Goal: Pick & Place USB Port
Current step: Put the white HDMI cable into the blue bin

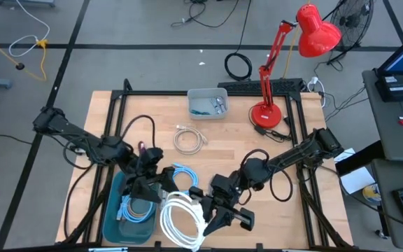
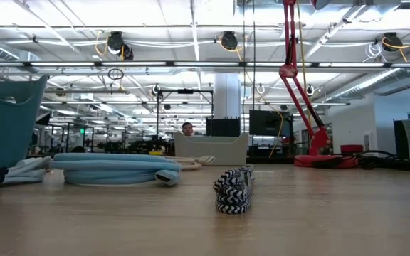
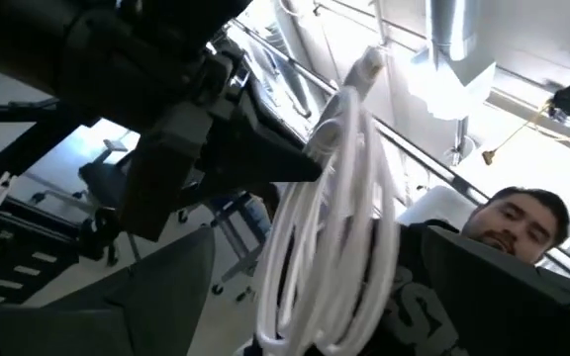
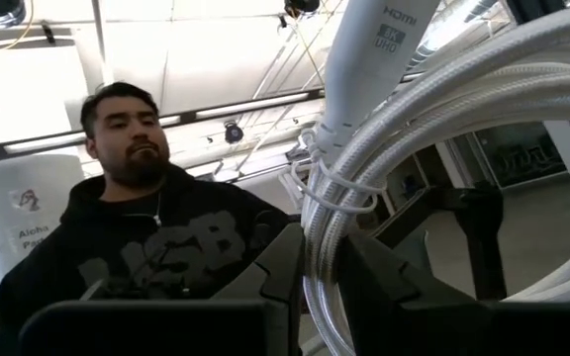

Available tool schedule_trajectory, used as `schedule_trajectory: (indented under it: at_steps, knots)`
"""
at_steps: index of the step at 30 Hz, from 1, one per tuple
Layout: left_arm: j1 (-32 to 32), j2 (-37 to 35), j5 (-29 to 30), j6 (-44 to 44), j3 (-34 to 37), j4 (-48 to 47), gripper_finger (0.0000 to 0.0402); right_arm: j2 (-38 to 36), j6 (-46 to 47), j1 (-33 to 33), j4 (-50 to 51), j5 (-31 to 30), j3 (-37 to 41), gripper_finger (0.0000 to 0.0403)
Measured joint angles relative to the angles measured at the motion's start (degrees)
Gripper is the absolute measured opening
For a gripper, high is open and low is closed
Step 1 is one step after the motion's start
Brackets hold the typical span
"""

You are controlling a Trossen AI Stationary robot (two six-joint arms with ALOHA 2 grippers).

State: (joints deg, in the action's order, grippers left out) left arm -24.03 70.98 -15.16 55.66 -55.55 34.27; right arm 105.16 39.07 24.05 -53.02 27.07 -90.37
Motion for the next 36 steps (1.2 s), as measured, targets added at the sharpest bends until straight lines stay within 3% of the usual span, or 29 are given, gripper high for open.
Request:
schedule_trajectory:
  at_steps: [5, 18, 21, 31, 36]
  knots:
    - [-0.8, 2.8, -0.5, 0.9, -0.5, 5.4, 0.0365, 0.0, 0.1, -0.8, 0.2, 0.0, 0.0, 0.0045]
    - [-2.4, 4.0, -0.8, 0.4, -2.1, 5.5, 0.0357, 0.0, 0.3, -0.9, 0.2, 0.1, 0.0, 0.0045]
    - [-2.4, 4.0, -0.8, 0.4, -2.1, 5.1, 0.0321, 0.0, 0.4, -0.9, 0.2, 0.1, 0.0, 0.0045]
    - [-2.4, 4.0, -3.0, 0.6, -2.2, 5.0, 0.0121, 0.0, 0.5, -0.9, 0.2, 0.1, 0.0, 0.0045]
    - [-2.4, 4.0, -3.2, 0.6, -2.2, 5.1, 0.0074, 0.0, 0.5, -1.1, 0.2, 0.1, 0.0, 0.0045]
